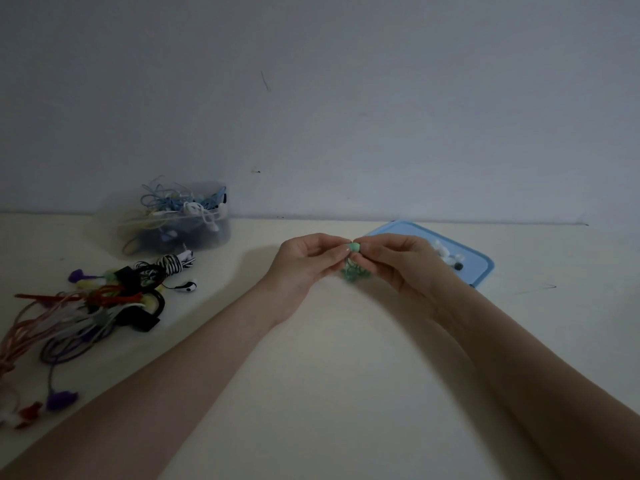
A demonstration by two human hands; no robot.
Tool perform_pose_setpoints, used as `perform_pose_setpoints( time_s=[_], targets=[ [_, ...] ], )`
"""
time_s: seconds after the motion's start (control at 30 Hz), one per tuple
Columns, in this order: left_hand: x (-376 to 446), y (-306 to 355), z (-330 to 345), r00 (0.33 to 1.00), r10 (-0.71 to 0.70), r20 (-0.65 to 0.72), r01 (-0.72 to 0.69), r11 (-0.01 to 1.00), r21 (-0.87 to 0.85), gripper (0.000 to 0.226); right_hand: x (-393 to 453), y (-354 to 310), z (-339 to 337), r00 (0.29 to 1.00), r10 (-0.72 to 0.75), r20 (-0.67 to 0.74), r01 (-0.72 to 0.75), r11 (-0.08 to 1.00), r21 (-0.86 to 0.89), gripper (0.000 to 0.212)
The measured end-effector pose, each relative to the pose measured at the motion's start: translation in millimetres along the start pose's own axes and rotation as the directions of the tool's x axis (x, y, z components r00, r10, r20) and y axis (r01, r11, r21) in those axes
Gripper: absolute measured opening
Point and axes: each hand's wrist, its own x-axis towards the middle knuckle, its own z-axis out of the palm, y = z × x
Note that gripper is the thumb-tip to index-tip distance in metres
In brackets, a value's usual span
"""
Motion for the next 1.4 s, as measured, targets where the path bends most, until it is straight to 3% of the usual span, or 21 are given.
perform_pose_setpoints(
  time_s=[0.17, 0.37, 0.73, 1.0, 1.4],
  targets=[
    [-0.1, 0.0, 4.0, 0.992, 0.055, -0.113, -0.045, 0.995, 0.085, 0.009, 1.6, 9.9, 5.9, 0.994, -0.076, -0.077, 0.076, 0.997, -0.001, 0.012],
    [-1.0, -0.9, 3.6, 0.991, 0.069, -0.113, -0.057, 0.993, 0.108, 0.011, 0.7, 9.7, 4.0, 0.994, -0.101, -0.043, 0.099, 0.993, -0.062, 0.017],
    [-2.5, 0.0, 3.1, 0.994, 0.084, -0.071, -0.076, 0.991, 0.114, 0.011, -2.6, -1.9, -1.0, 0.999, 0.031, 0.031, -0.032, 0.999, 0.043, 0.033],
    [-2.3, -0.9, 3.7, 0.99, 0.094, -0.101, -0.082, 0.99, 0.116, 0.01, -1.3, -0.7, -0.3, 0.999, 0.037, -0.006, -0.036, 0.997, 0.065, 0.013],
    [-1.9, -0.9, 3.5, 0.993, 0.092, -0.076, -0.081, 0.988, 0.13, 0.009, -3.0, -0.7, -0.9, 1.0, 0.019, 0.0, -0.019, 0.997, 0.075, 0.016]
  ],
)
